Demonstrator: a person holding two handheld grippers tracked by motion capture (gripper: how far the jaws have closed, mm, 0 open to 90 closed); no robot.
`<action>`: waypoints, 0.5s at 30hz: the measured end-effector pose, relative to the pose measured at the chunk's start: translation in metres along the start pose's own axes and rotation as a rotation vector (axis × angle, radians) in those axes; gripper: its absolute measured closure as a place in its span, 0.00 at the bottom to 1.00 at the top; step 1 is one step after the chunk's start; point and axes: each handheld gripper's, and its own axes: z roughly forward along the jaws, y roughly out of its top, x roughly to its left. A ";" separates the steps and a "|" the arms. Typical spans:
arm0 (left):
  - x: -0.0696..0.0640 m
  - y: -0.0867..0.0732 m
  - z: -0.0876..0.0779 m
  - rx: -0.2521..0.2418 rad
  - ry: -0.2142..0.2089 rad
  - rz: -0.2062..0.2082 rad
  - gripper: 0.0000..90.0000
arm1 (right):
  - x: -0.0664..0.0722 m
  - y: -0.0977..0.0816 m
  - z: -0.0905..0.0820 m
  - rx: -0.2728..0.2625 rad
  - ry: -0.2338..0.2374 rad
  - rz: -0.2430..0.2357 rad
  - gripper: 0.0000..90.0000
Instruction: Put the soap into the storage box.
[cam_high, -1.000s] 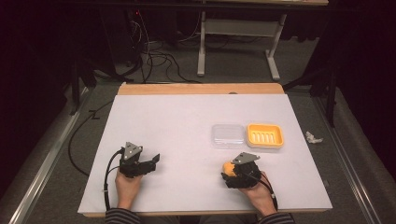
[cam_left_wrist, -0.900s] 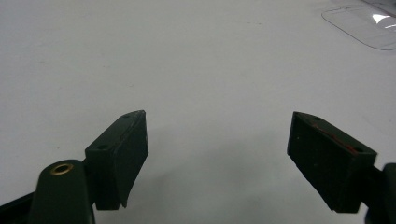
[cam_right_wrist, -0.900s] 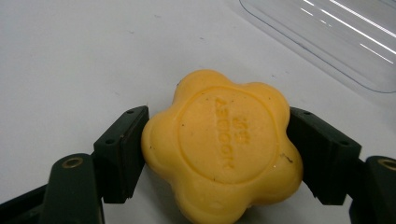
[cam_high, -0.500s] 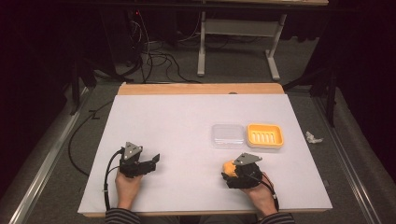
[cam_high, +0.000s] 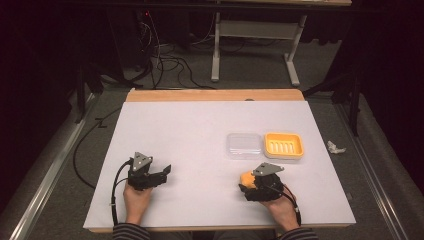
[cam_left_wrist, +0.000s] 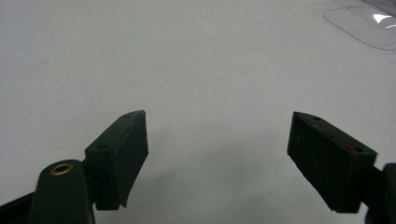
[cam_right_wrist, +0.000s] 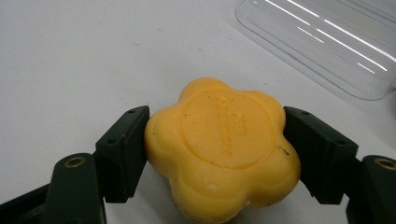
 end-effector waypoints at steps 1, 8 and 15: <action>0.000 0.000 0.000 0.000 0.000 0.000 0.23 | 0.000 0.000 -0.001 -0.001 0.000 -0.001 0.30; 0.000 0.000 0.000 0.000 0.001 -0.001 0.23 | -0.003 0.001 -0.005 -0.007 -0.009 0.000 0.30; 0.000 0.000 0.000 0.001 0.000 -0.001 0.23 | -0.007 0.001 -0.009 -0.008 -0.015 -0.002 0.30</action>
